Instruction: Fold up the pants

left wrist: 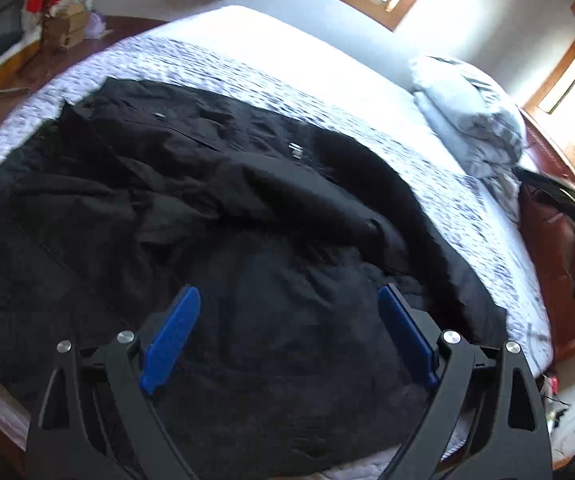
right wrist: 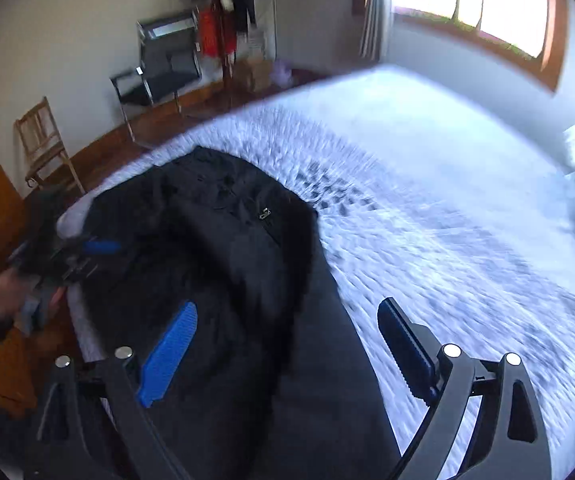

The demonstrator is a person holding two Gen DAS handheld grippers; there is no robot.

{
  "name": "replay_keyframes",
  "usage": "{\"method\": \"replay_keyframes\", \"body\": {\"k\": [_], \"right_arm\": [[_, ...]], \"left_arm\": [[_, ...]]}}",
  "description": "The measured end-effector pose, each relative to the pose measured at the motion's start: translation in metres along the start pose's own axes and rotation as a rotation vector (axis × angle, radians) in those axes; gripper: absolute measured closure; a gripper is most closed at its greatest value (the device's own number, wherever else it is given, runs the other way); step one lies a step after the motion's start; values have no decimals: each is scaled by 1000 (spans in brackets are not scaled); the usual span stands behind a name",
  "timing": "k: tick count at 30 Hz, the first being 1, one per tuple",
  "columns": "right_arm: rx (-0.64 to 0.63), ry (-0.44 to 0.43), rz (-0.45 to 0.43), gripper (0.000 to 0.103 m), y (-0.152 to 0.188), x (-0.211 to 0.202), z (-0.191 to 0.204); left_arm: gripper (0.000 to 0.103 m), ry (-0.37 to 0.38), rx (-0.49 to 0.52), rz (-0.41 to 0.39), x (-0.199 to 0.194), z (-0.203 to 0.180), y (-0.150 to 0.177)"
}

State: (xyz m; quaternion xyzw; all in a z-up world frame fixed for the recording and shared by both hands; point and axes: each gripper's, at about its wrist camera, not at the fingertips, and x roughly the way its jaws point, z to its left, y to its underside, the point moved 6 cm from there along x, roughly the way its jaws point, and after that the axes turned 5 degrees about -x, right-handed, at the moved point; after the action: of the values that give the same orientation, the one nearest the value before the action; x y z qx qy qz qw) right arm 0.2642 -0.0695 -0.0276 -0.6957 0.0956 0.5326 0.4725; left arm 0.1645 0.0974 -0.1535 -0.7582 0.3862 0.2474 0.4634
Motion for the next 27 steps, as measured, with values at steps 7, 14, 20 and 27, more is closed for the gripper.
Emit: {"method": "replay_keyframes", "body": {"k": [7,14,20,27], "right_arm": [[27,11,208,12,-62,159,-27],[35,44,336,85,-59,213,-38],[-113,17,172,91,-54,158,-3],[-319,-13,30,91,-43,83,76]], "left_arm": [[8,-52,-6,-41,-25,29,-18],[7,-130,-4,-8,-25,59,-27],[7,-170,9,-10,-29,73,-54],[6,-216,377,-100,-38,34,-103]]}}
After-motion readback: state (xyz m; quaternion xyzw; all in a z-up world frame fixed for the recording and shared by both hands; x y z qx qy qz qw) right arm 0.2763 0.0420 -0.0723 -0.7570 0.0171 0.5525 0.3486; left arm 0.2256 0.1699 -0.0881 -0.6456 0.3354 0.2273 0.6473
